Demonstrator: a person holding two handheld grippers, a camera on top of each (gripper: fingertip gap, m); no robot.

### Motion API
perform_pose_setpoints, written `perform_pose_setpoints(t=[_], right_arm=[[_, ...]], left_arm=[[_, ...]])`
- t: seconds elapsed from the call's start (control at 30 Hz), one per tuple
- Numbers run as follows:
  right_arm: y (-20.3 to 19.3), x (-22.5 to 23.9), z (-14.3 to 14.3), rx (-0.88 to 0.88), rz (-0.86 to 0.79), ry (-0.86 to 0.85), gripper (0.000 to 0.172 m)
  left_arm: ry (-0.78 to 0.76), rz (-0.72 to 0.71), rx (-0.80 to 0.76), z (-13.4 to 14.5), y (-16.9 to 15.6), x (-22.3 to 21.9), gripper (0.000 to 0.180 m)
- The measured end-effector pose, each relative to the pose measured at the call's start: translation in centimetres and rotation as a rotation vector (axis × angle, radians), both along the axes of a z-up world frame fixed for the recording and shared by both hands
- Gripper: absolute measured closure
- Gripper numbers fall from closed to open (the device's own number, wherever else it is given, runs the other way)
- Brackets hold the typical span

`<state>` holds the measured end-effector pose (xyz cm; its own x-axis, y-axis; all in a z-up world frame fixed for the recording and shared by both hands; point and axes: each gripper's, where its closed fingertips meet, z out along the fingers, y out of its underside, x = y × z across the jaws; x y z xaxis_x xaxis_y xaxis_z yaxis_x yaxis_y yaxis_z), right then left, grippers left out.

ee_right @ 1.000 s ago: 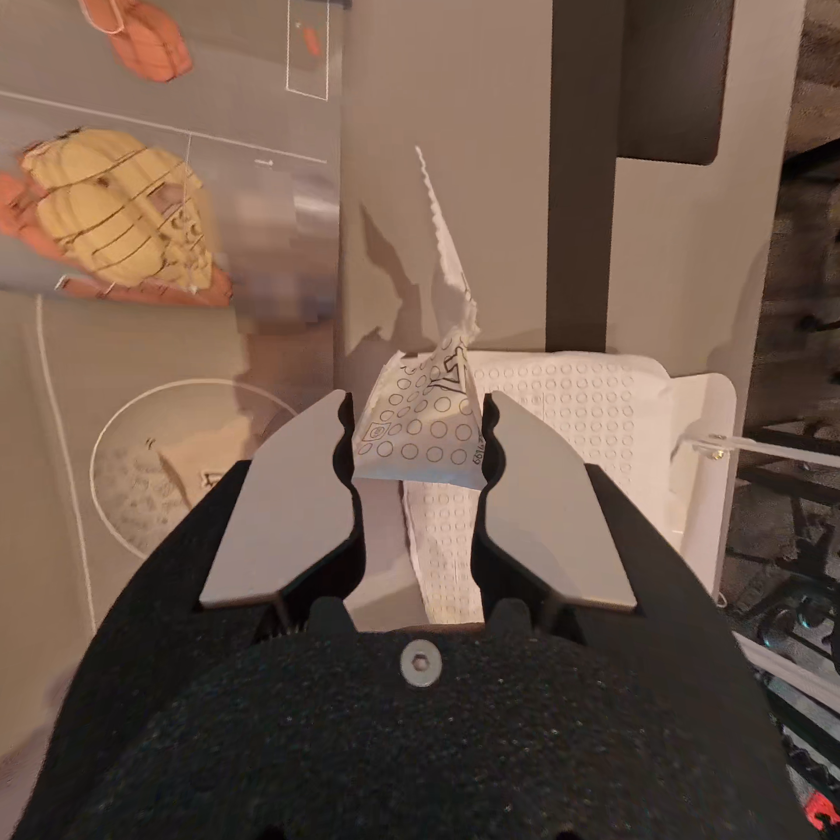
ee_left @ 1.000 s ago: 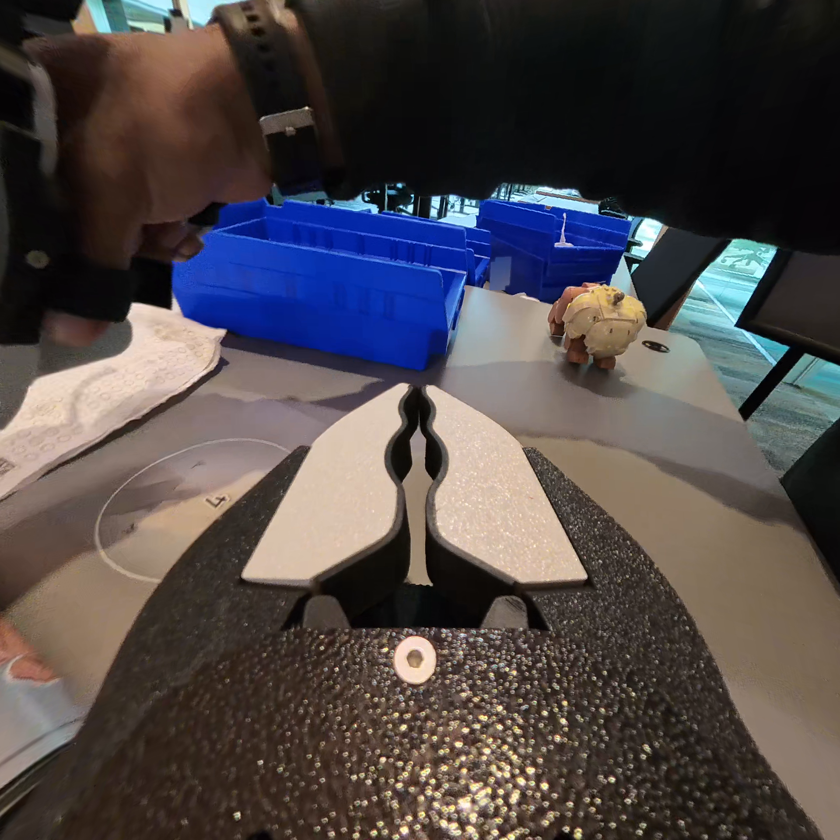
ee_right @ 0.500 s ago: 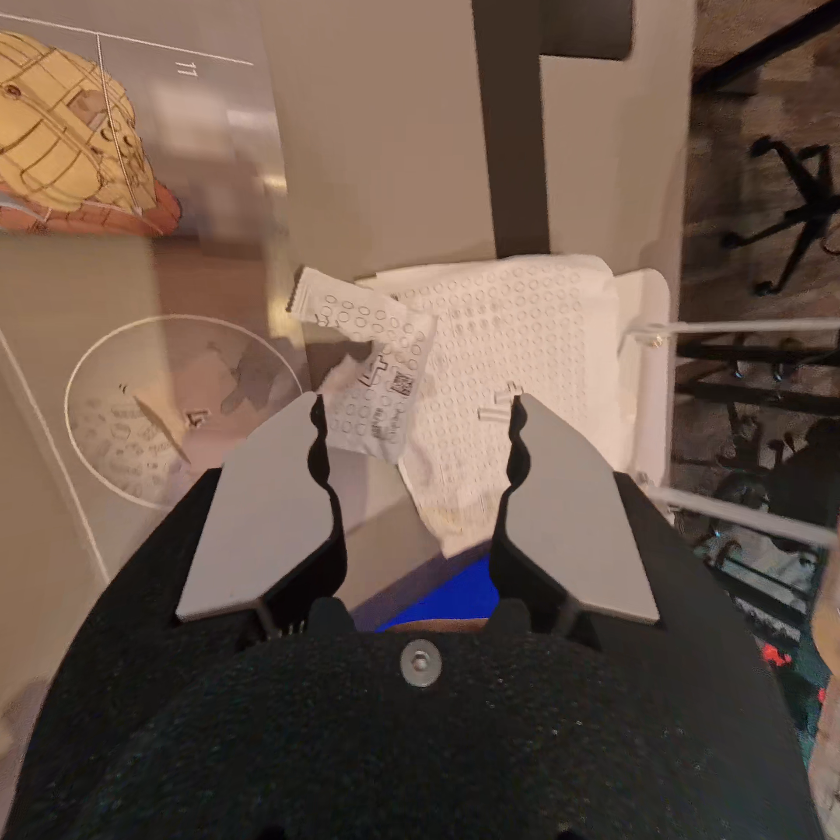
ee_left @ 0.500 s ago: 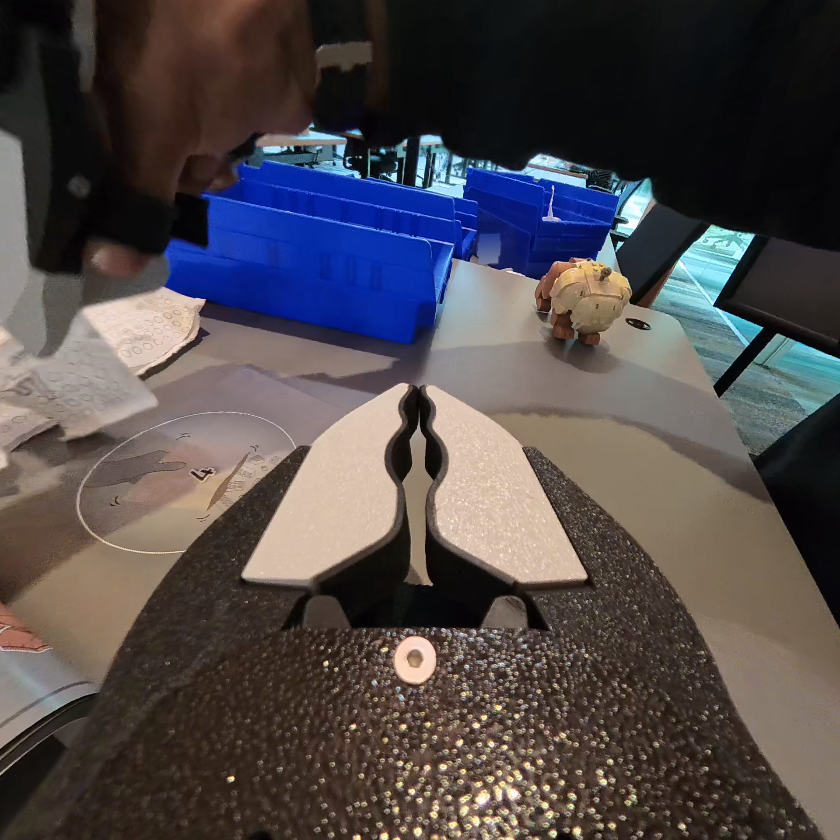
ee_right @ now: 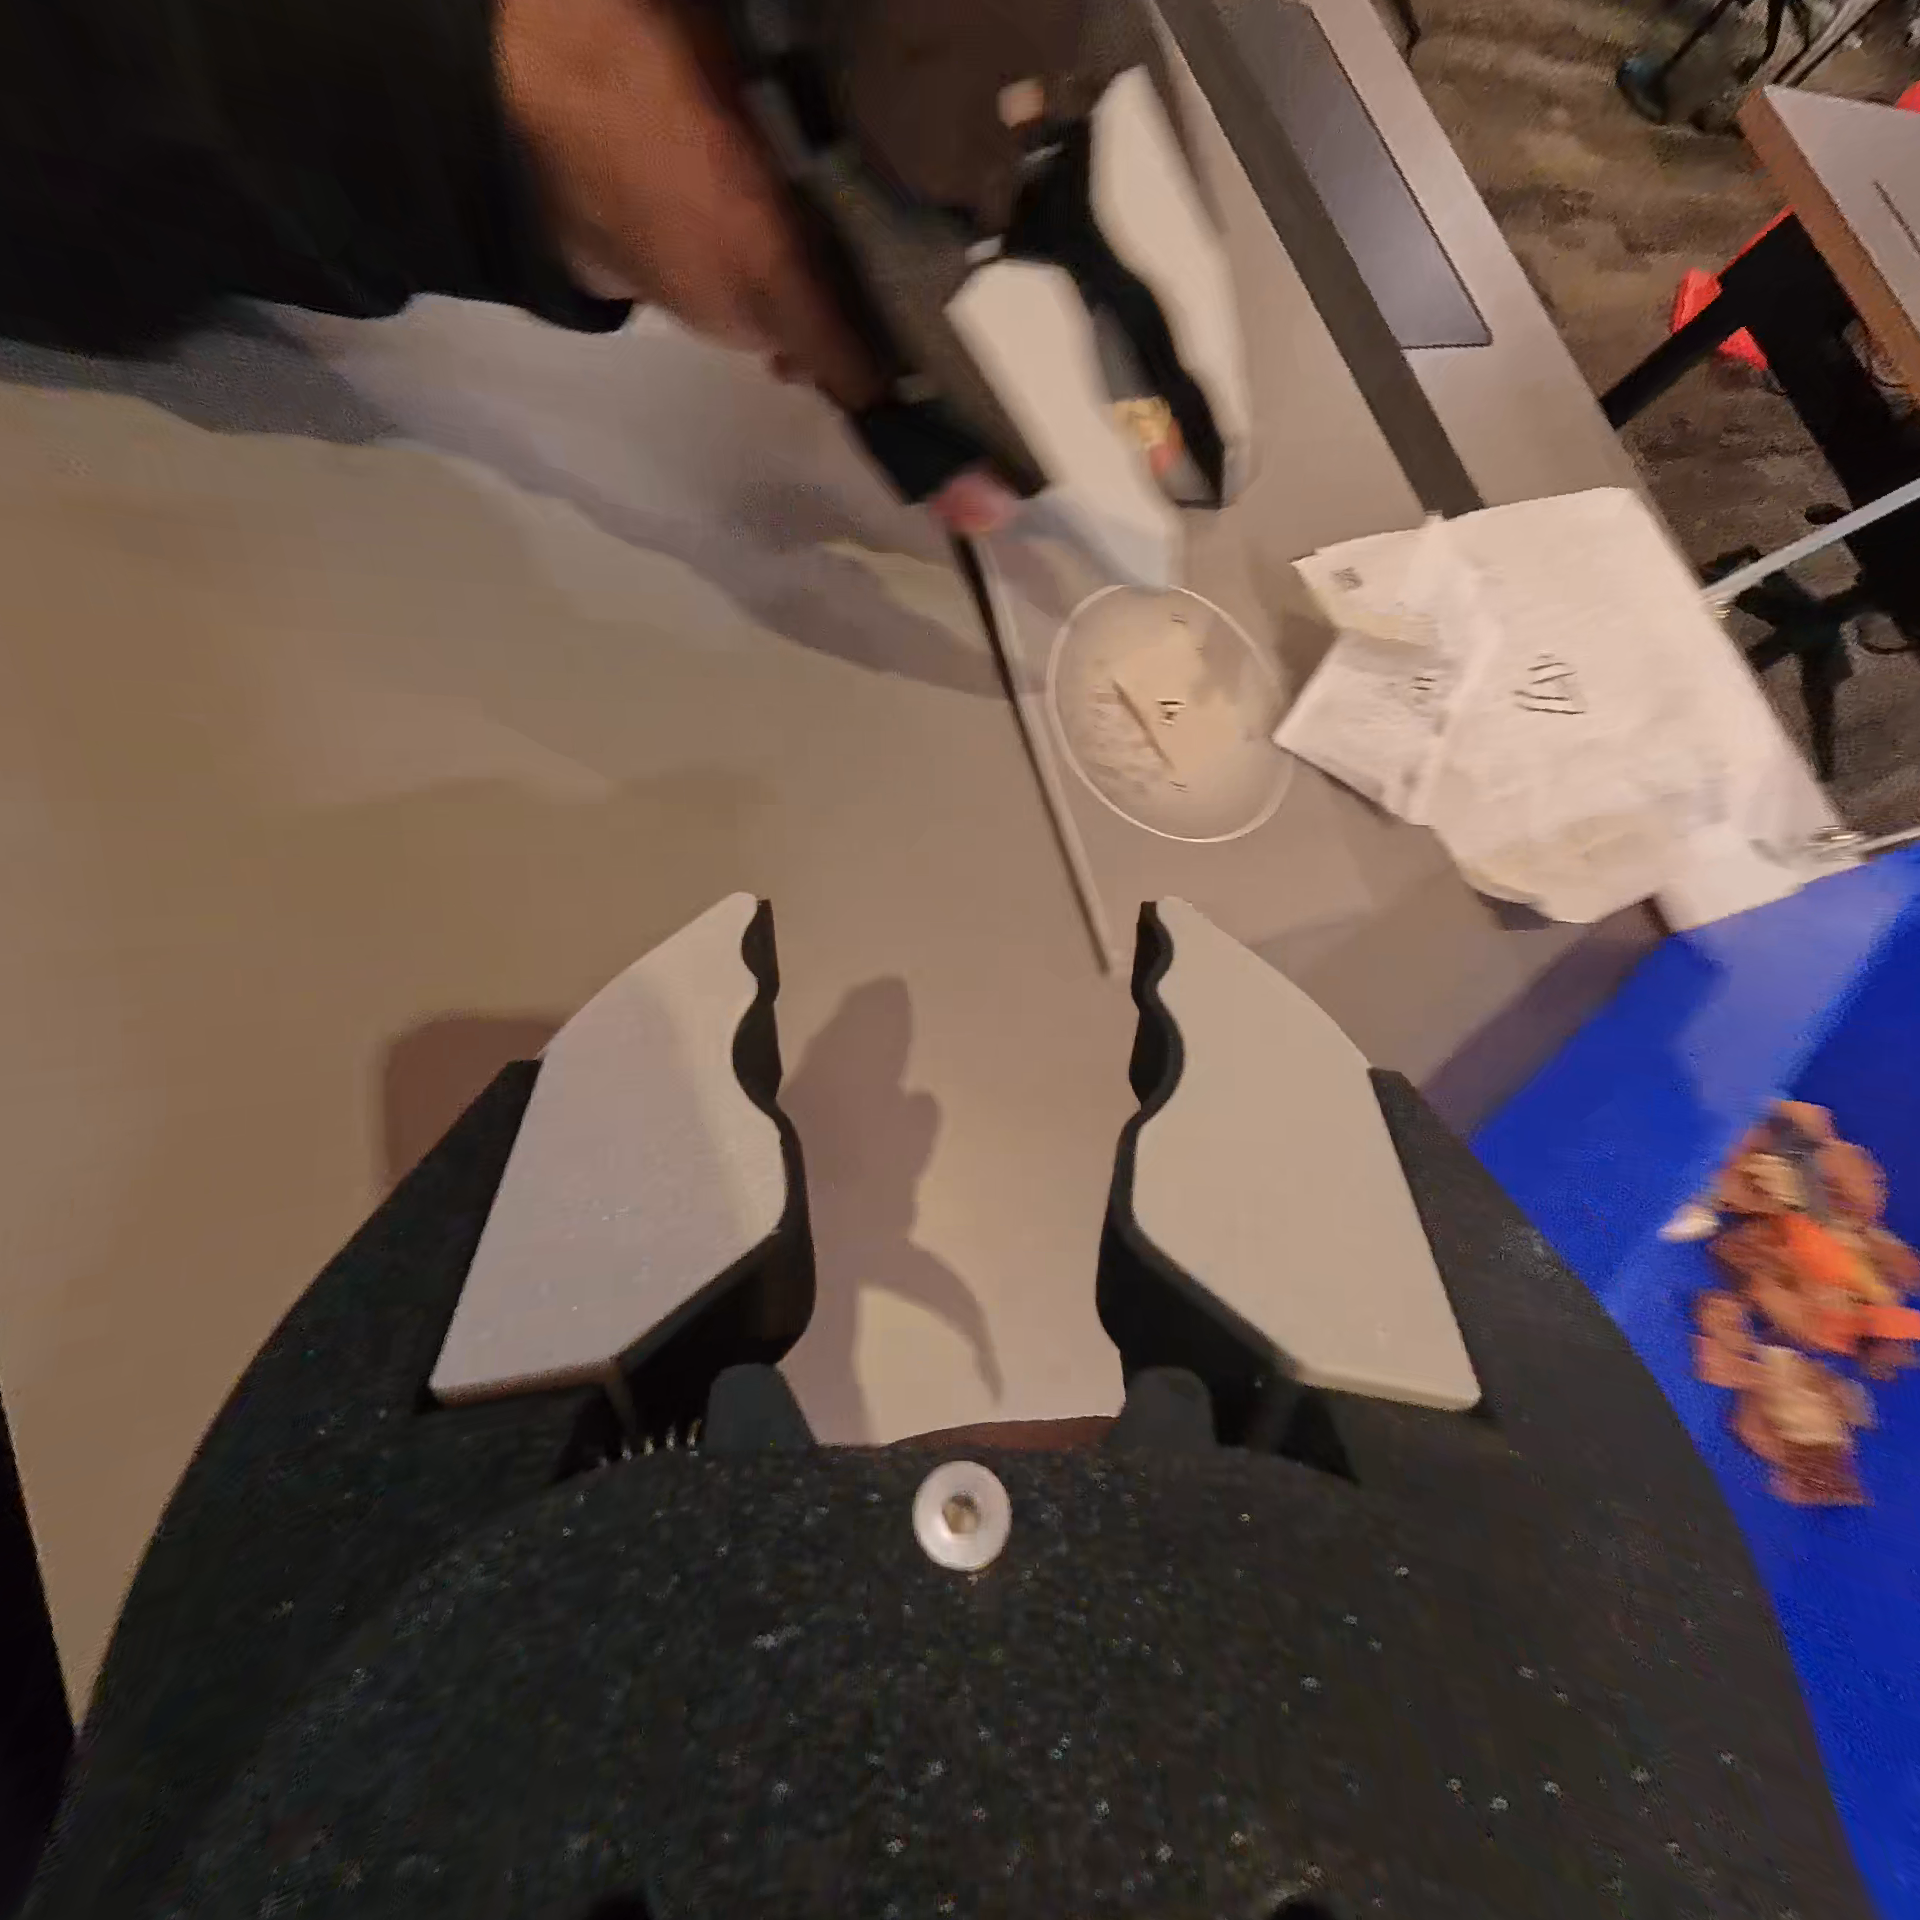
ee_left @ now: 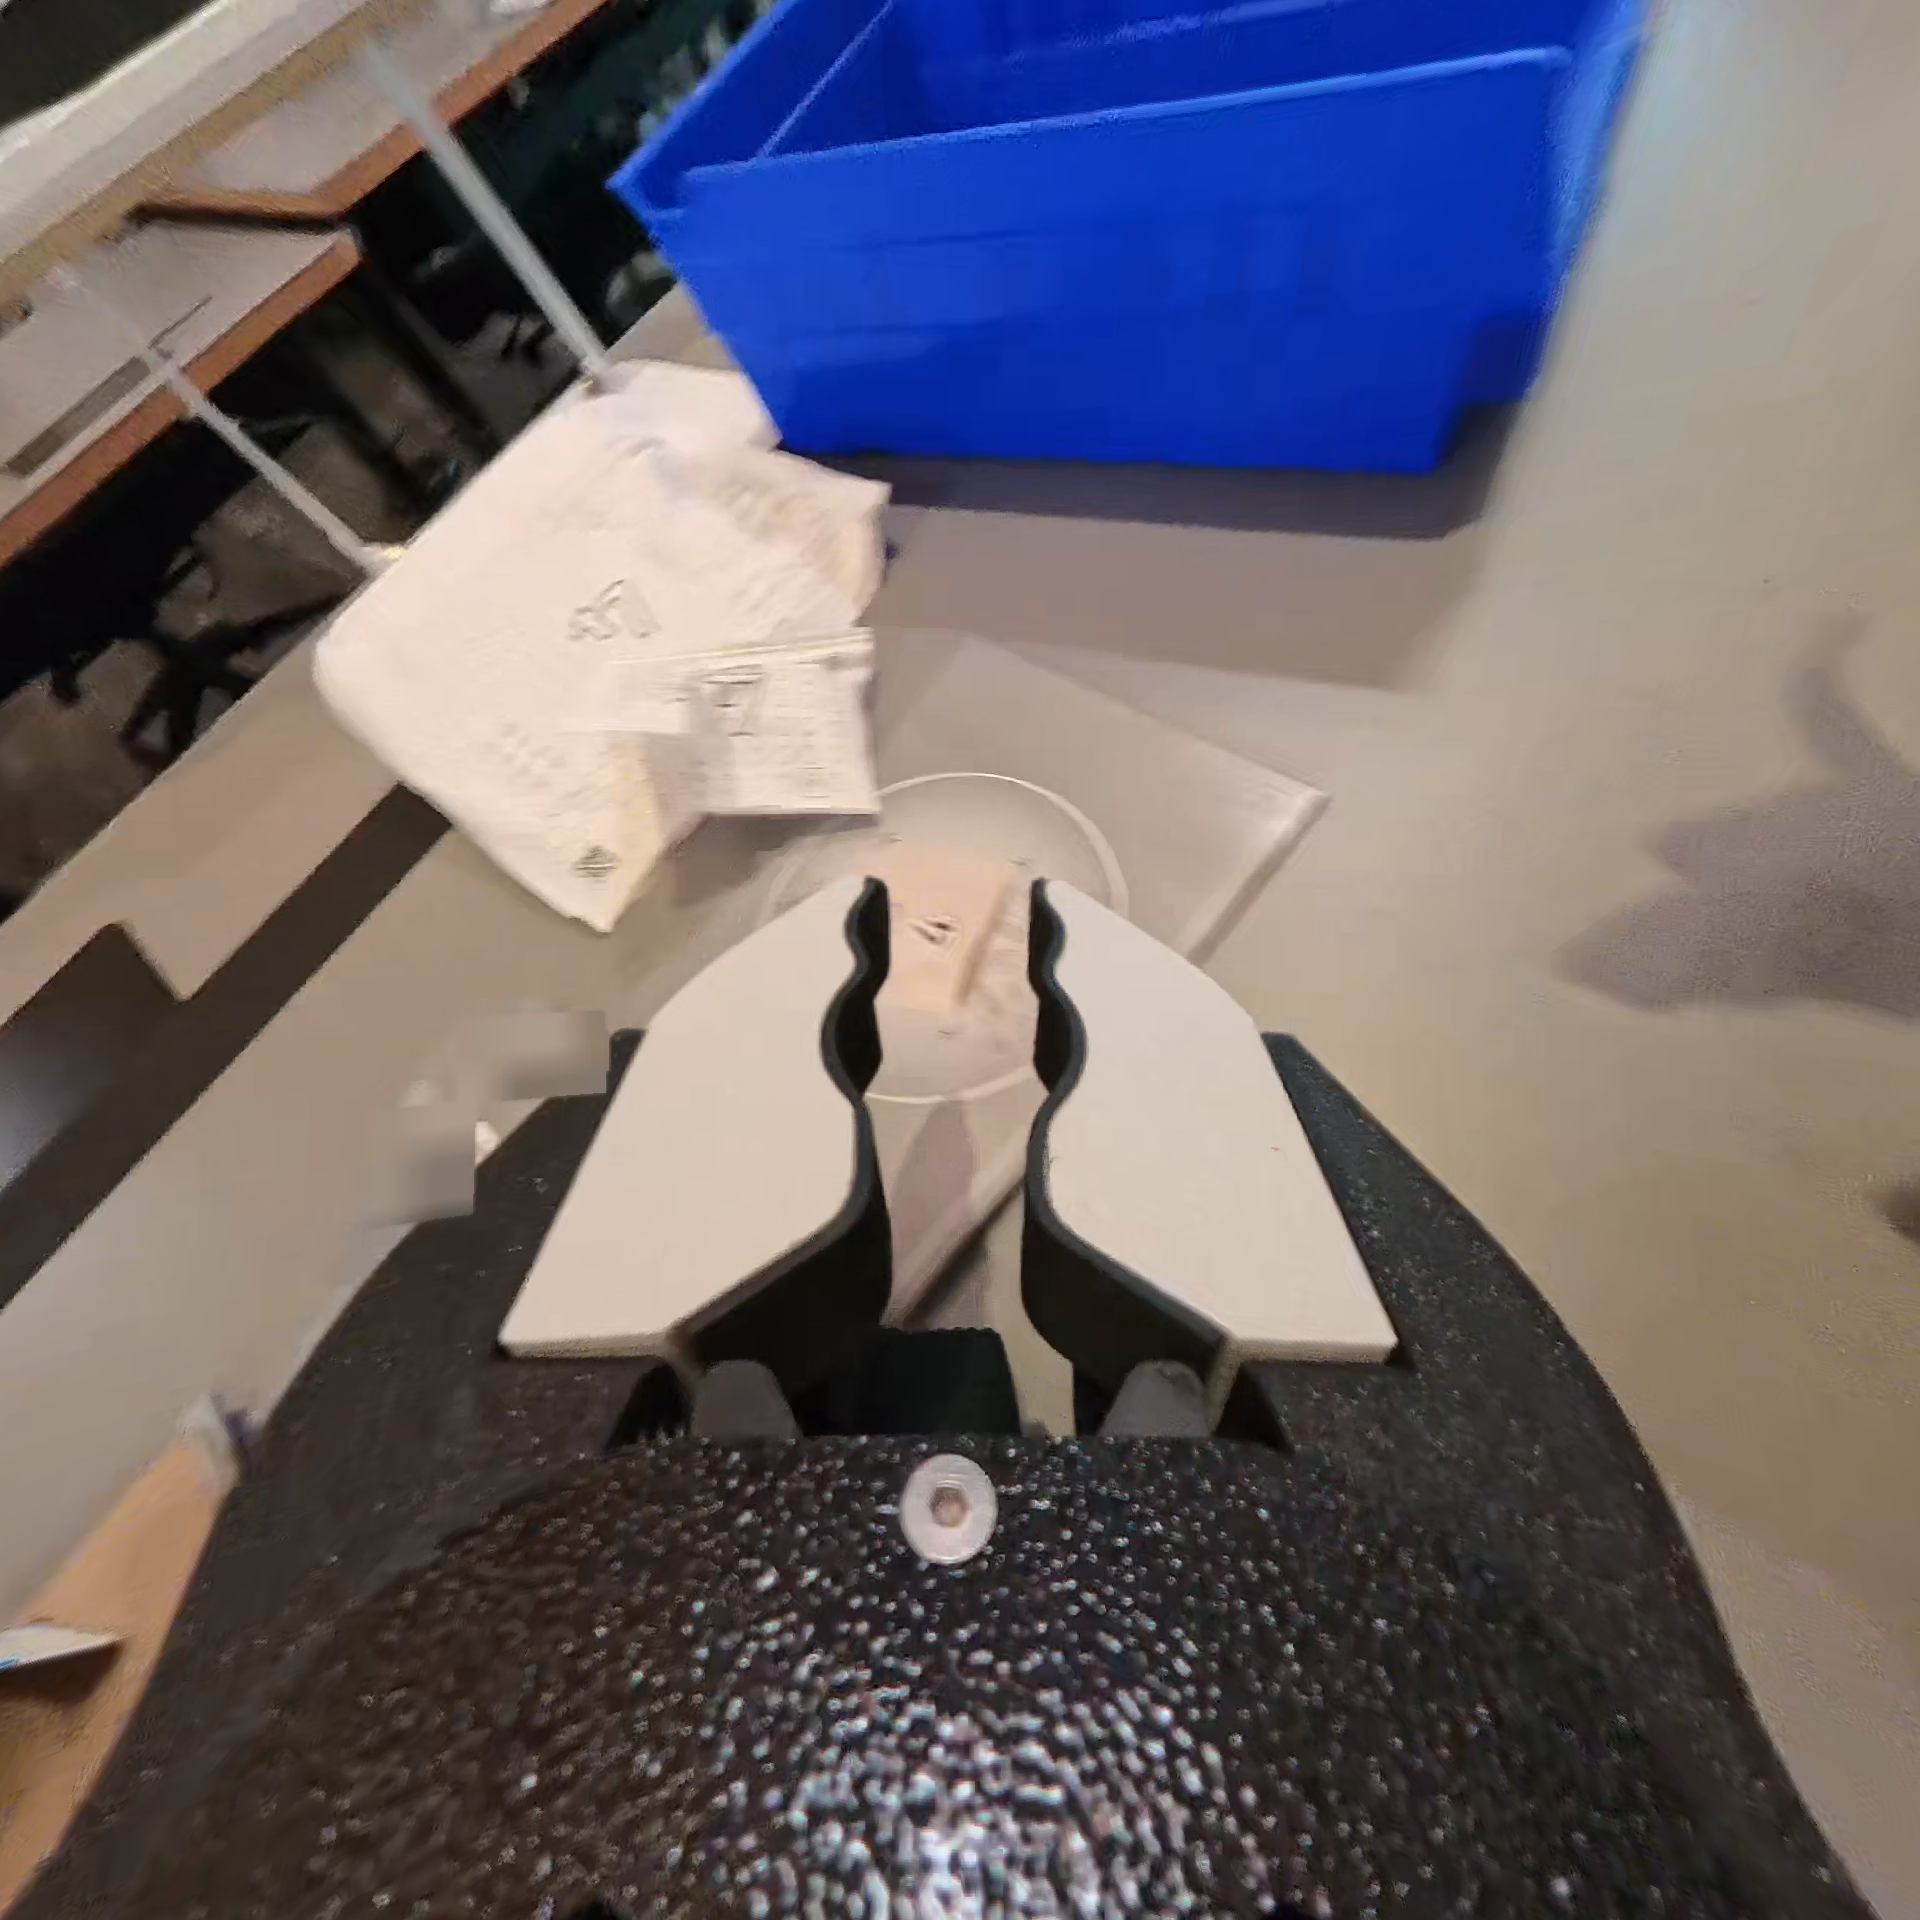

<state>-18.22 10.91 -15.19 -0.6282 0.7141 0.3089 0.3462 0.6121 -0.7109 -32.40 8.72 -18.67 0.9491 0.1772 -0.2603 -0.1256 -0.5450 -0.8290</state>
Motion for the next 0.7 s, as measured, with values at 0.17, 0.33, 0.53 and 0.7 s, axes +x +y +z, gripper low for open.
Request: perform_pose_setpoints(t=[0.17,0.33,0.53,0.7], right_arm=[[-2.7,-0.6,-4.1,-0.111,0.011,0.035,0.107],[-3.0,-0.8,-4.6,-0.029,0.020,0.144,0.112],[-2.4,0.0,-5.9,-0.028,0.019,0.126,0.112],[-1.3,-0.1,-6.2,-0.023,0.002,0.128,0.114]], left_arm=[[-0.367,0.111,-0.057,0.3,4.2,-5.9,0.140],[-0.751,0.213,0.012,-1.0,6.8,-10.1,0.132],[-0.810,0.270,-0.029,-3.6,7.5,-12.0,0.137],[-0.762,0.245,-0.098,-4.2,7.8,-12.3,0.136]])
